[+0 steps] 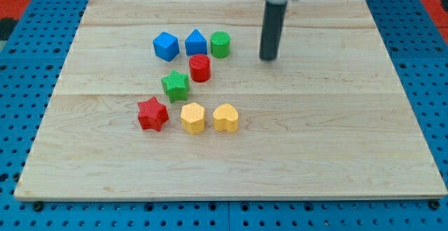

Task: Push the blue blocks into the group of blocks

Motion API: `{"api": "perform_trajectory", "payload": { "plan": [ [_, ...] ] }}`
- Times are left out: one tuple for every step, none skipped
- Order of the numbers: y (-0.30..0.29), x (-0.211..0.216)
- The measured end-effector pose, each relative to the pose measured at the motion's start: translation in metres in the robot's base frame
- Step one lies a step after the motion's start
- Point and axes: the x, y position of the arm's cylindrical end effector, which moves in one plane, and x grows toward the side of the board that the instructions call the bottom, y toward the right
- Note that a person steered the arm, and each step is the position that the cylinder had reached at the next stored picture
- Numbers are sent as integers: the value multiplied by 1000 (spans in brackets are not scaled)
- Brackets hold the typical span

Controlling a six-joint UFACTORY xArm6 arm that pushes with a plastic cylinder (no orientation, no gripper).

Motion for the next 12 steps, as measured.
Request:
{"api": "perform_trajectory", "payload": {
  "plan": [
    [-20,-92],
    [-105,-108],
    [-141,-109],
    [-183,-106],
    [-191,-105],
    [-191,-49],
    [-191,-44],
    [-184,-16],
    [-166,61],
    [-166,66],
    [-175,28],
    [-187,-49]
  ]
}}
